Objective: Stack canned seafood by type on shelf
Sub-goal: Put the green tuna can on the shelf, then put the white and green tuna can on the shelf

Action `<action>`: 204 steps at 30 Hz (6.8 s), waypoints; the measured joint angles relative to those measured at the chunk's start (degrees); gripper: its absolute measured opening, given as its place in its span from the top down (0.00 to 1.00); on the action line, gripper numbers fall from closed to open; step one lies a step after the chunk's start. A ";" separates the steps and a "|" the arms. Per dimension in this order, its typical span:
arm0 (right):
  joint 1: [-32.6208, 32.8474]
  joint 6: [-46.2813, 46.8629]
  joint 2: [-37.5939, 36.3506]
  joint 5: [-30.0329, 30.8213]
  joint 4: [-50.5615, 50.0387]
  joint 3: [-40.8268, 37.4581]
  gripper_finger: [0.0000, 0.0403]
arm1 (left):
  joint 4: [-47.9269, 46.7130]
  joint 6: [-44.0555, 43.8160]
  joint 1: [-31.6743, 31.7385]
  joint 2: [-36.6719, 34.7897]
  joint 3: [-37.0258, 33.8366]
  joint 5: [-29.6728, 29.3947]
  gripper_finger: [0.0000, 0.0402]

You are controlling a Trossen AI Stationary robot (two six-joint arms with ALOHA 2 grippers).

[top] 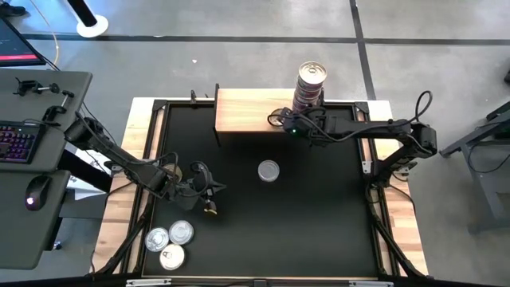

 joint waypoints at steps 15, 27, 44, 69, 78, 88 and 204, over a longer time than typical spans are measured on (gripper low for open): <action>8.00 -6.00 -1.80 5.25 -3.09 0.04 0.52 | -0.99 -0.37 -1.78 0.00 0.00 0.45 1.00; 8.36 -10.54 -1.05 -2.06 -7.50 0.10 0.52 | -1.27 -1.45 -1.70 0.00 0.00 -0.18 1.00; 3.50 -8.83 2.49 -3.60 -1.27 0.06 0.52 | -2.60 -2.93 -1.70 -0.02 -0.04 -0.83 1.00; 2.66 -7.70 2.43 -7.93 5.99 0.04 0.52 | -4.55 -2.94 -1.69 -0.02 -0.04 -1.41 1.00; 1.90 -13.13 2.43 -10.49 11.17 0.04 0.52 | -5.25 -2.94 -1.69 -0.02 -0.04 -1.39 1.00; -0.51 -15.89 2.45 -9.29 12.15 0.04 0.52 | -5.97 -3.33 -1.69 -0.02 -0.04 -1.39 1.00; 26.31 -21.17 24.37 -31.32 28.59 -1.43 1.00 | 26.90 9.29 -3.12 31.93 1.15 2.91 1.00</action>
